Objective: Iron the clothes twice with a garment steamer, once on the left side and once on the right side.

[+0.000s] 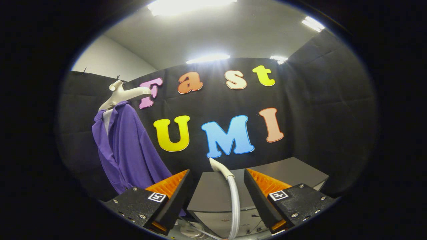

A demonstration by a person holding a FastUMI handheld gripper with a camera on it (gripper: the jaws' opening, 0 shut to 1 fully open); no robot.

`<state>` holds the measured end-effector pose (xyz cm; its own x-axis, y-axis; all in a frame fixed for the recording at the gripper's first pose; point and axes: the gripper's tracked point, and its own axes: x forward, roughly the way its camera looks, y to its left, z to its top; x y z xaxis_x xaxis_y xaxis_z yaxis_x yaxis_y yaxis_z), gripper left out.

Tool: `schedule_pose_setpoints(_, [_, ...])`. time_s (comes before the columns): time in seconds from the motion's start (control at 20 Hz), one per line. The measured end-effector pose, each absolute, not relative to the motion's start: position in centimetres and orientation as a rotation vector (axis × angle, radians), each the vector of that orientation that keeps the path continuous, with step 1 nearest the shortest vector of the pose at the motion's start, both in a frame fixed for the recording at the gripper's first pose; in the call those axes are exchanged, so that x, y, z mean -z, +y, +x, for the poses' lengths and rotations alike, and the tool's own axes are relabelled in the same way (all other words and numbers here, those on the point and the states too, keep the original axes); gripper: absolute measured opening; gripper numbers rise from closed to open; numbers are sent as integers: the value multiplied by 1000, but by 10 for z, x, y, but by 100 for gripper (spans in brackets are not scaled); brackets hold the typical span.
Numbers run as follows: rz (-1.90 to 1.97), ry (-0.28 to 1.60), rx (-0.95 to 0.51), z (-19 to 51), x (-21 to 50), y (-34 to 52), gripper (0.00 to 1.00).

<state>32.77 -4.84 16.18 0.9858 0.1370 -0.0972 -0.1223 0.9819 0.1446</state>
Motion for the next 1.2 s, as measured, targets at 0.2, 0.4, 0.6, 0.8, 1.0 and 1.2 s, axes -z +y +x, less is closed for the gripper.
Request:
schedule_pose_setpoints(0.2, [184,151,-153,381,-158,-56,95])
schedule_pose_setpoints(0.4, [225,238,-192,435,-143,-54,95])
schedule_pose_setpoints(0.6, [257,376,-239,482,-113,-43,95])
schedule_pose_setpoints(0.8, [262,479,-277,525,-79,-31,95])
schedule_pose_setpoints(1.0, [330,580,-292,564,-53,-23,95])
schedule_pose_setpoints(1.2, [328,678,-283,590,-18,-22,95])
